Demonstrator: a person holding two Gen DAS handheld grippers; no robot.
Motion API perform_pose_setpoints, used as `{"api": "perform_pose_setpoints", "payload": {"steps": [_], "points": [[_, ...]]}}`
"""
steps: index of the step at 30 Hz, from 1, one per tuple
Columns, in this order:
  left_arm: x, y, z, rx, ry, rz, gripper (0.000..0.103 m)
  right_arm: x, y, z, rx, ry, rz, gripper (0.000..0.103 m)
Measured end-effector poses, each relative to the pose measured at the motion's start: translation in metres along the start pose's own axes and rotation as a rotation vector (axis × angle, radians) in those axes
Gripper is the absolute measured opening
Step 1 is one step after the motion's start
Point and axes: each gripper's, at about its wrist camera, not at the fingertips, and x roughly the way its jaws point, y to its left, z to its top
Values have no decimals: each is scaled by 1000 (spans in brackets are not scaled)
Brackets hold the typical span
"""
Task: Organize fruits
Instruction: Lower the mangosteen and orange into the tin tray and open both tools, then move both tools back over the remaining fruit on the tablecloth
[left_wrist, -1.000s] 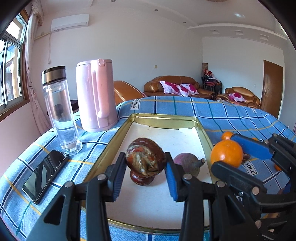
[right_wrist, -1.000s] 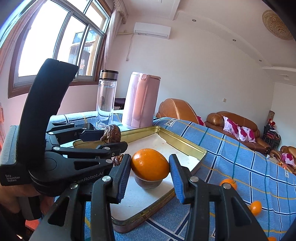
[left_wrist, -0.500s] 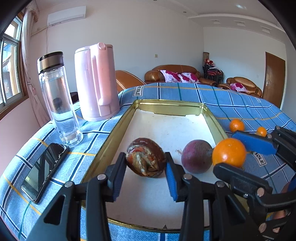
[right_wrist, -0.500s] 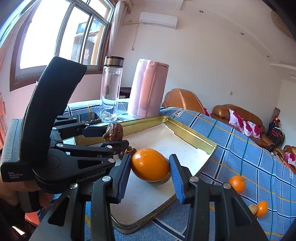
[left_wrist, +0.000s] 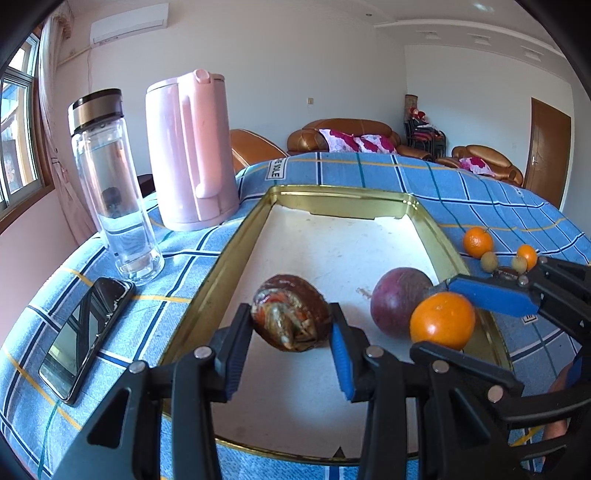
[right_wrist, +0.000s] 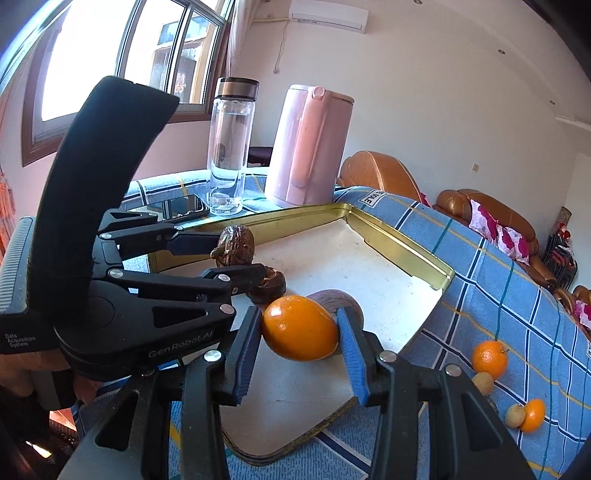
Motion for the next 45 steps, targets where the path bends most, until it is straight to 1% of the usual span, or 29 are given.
{"api": "perform_pose_setpoints", "payload": {"steps": [6, 7, 8, 9, 11, 12, 13, 15, 17, 21, 22, 27, 31, 35, 38, 41, 45], "points": [[1, 1, 0, -2, 6, 15, 43, 3, 2, 0, -8, 17, 7, 45], [1, 0, 0, -2, 2, 23, 43, 3, 2, 0, -5, 17, 4, 46], [0, 0, 0, -5, -2, 31, 46, 2, 1, 0, -1, 15, -7, 48], [-2, 1, 0, -14, -6, 41, 55, 1, 1, 0, 3, 9, -21, 51], [-5, 4, 1, -30, -18, 54, 63, -5, -2, -1, 17, -18, -38, 58], [-6, 4, 1, -31, -21, 54, 64, -8, -4, -1, 28, -34, -47, 65], [-8, 4, 1, -36, -25, 50, 67, -12, -6, -2, 40, -51, -57, 71], [-13, 1, 2, -41, -39, 49, 71, -20, -12, -4, 70, -84, -68, 74], [-17, -5, 3, -27, -52, 43, 74, -25, -18, -7, 90, -98, -76, 74], [-24, -17, 5, -10, -78, 27, 90, -36, -30, -14, 112, -110, -126, 74], [-25, -21, 6, -2, -86, 24, 91, -40, -32, -16, 113, -113, -143, 74], [-34, -44, 8, 34, -109, -15, 92, -54, -48, -25, 145, -117, -178, 74], [-41, -63, 9, 61, -130, -41, 97, -69, -64, -36, 184, -131, -205, 74], [-47, -82, 12, 78, -145, -89, 98, -92, -85, -51, 218, -131, -271, 74], [-48, -99, 12, 108, -147, -119, 99, -107, -110, -67, 273, -92, -348, 74], [-48, -117, 13, 140, -142, -147, 99, -121, -141, -88, 351, -32, -422, 74], [-46, -138, 19, 168, -123, -208, 99, -128, -174, -113, 440, 58, -476, 74]]}}
